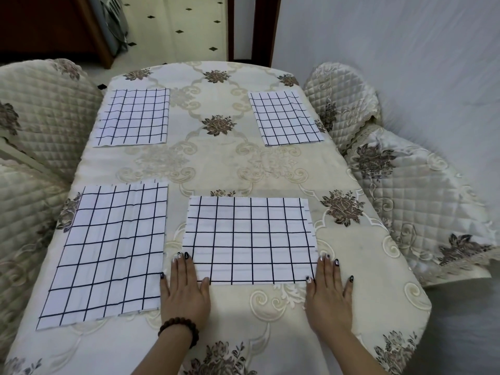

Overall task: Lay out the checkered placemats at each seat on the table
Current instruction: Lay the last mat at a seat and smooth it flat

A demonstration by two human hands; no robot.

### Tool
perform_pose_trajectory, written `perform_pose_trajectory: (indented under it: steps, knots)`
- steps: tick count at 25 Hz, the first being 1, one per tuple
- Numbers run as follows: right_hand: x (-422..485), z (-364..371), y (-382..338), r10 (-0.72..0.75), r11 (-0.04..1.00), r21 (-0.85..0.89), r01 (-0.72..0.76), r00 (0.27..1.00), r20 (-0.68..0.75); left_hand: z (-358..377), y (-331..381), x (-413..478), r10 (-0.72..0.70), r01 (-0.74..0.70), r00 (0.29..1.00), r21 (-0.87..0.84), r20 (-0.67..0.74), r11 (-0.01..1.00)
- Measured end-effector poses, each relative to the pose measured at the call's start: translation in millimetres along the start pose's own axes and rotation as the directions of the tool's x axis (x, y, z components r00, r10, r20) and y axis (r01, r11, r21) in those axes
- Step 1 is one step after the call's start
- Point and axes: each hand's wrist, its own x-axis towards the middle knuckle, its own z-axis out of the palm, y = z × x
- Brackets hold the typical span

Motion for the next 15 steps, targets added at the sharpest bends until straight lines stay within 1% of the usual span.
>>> perform_pose_trajectory:
  steps: [2, 4, 6, 8, 9, 10, 11, 12, 13, 15]
  knots:
    - [2, -5, 1, -0.007, 1.000, -0.012, 0.007, 1.000, -0.020, -4, 1, 1, -0.009, 0.009, 1.000, -0.028, -0.005, 1.000]
    - [10, -16, -7, -0.029, 0.999, 0.034, 0.029, 1.000, -0.008, -16, 4, 7, -0.008, 0.001, 0.999, -0.120, -0.052, 0.993]
    - [21, -27, -28, -0.094, 0.989, 0.109, 0.100, 0.994, -0.055, -29, 9, 20, 0.069, -0.092, 0.991, -0.198, -0.118, 0.976]
    - [33, -32, -66, -0.220, 0.970, 0.086, 0.226, 0.972, -0.077, -35, 26, 37, 0.218, -0.240, 0.965, -0.158, -0.146, 0.958]
    - [40, -32, -88, -0.271, 0.958, 0.076, 0.276, 0.960, -0.068, -35, 37, 46, 0.290, -0.304, 0.948, -0.109, -0.129, 0.947]
    - [45, -28, -108, -0.318, 0.943, 0.071, 0.324, 0.945, -0.080, -33, 49, 53, 0.341, -0.347, 0.936, -0.063, -0.091, 0.936]
    - [49, -23, -126, -0.372, 0.925, 0.064, 0.375, 0.926, -0.055, -29, 57, 61, 0.373, -0.375, 0.926, -0.029, -0.050, 0.927]
    - [54, -17, -140, -0.405, 0.912, 0.076, 0.404, 0.914, 0.001, -25, 63, 68, 0.383, -0.383, 0.924, -0.010, -0.009, 0.924]
    - [58, -13, -147, -0.404, 0.913, 0.084, 0.398, 0.912, 0.073, -19, 64, 75, 0.368, -0.368, 0.929, 0.001, 0.024, 0.930]
    - [64, -6, -147, -0.384, 0.922, 0.081, 0.378, 0.919, 0.087, -8, 59, 82, 0.328, -0.329, 0.944, 0.022, 0.042, 0.944]
